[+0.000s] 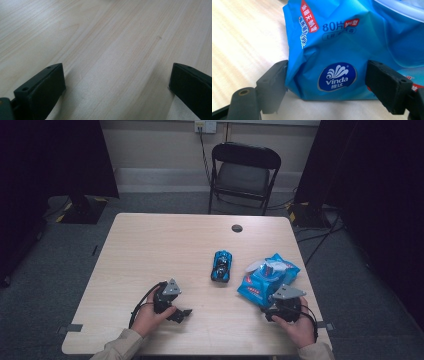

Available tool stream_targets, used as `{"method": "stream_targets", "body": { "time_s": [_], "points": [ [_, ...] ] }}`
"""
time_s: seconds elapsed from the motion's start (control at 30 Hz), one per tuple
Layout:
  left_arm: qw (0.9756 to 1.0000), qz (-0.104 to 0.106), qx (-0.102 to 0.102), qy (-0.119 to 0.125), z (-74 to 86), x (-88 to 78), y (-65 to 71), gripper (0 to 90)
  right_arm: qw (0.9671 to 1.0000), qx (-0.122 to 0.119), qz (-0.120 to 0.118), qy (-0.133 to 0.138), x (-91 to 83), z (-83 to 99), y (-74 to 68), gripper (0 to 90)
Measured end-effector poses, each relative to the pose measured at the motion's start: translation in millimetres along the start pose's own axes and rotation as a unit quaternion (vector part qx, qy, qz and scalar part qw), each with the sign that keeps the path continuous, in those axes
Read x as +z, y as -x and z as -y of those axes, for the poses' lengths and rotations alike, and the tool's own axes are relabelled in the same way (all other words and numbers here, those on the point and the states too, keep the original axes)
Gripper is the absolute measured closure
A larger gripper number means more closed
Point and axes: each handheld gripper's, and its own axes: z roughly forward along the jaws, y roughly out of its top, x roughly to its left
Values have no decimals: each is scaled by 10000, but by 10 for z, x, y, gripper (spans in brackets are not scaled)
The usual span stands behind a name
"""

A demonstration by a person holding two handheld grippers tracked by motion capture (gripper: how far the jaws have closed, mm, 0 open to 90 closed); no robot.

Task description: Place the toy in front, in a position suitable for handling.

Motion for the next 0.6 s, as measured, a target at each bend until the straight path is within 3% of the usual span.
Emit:
{"method": "stream_targets", "body": {
  "time_s": [0.3, 0.6],
  "points": [
    [10000, 0, 0, 0, 0, 0, 0, 0, 9999, -37, 127, -48, 216, -141, 180, 183],
    [10000, 3, -10, 6, 0, 1, 1, 0, 9997, 100, 211, 9, 414, -232, 373, 173]
  ]
}}
